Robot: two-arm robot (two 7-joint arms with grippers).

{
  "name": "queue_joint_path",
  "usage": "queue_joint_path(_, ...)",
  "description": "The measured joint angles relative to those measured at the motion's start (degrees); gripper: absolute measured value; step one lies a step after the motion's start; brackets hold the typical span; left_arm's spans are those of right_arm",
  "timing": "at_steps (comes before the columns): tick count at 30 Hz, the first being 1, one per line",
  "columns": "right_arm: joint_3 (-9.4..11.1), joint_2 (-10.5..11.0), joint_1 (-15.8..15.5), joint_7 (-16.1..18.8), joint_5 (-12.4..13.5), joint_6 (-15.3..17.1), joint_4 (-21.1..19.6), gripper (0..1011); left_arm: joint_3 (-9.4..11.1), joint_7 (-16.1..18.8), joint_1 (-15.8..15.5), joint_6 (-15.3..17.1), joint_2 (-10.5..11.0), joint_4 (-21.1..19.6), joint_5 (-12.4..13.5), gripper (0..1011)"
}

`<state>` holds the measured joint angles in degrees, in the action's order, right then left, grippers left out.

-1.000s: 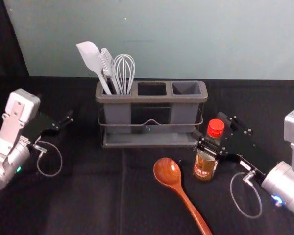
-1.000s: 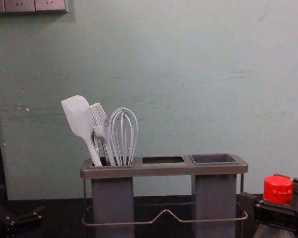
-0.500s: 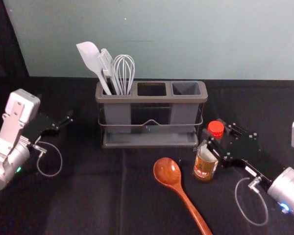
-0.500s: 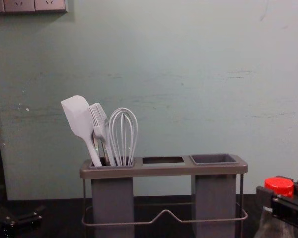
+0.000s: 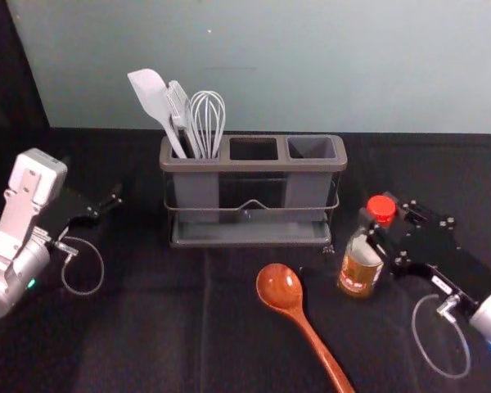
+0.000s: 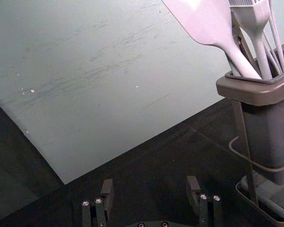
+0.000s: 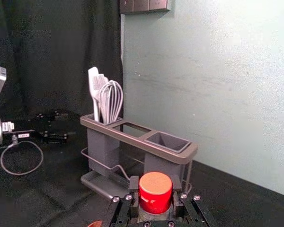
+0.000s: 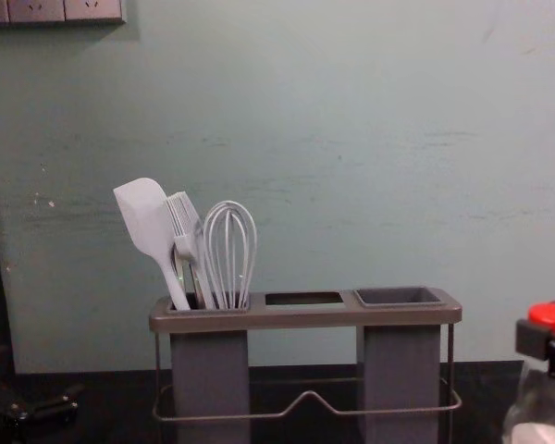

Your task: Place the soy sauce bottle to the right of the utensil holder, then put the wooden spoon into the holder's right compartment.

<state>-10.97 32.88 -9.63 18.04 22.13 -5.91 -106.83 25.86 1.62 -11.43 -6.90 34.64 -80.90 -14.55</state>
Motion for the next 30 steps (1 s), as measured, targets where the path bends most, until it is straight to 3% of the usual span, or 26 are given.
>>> queue_joint_path(8, 2.83, 0.14, -0.56, 0.57, 0.77, 0.44, 0.15, 392, 0.00, 0.00, 0.00, 0.00, 0.00, 0.00, 0.00, 1005)
queue_joint_path(15, 4.56, -0.66, 2.54, 3.04, 3.15, 1.75, 4.18, 392, 0.00, 0.00, 0.00, 0.00, 0.00, 0.00, 0.00, 1005)
queue_joint_path(21, 4.57, -1.12, 5.67, 4.30, 3.51, 3.03, 7.40, 392, 0.00, 0.00, 0.00, 0.00, 0.00, 0.00, 0.00, 1005)
queue_joint_path(30, 2.80, -1.93, 10.83, 6.32, 3.15, 3.45, 12.42, 392, 0.00, 0.00, 0.00, 0.00, 0.00, 0.00, 0.00, 1005)
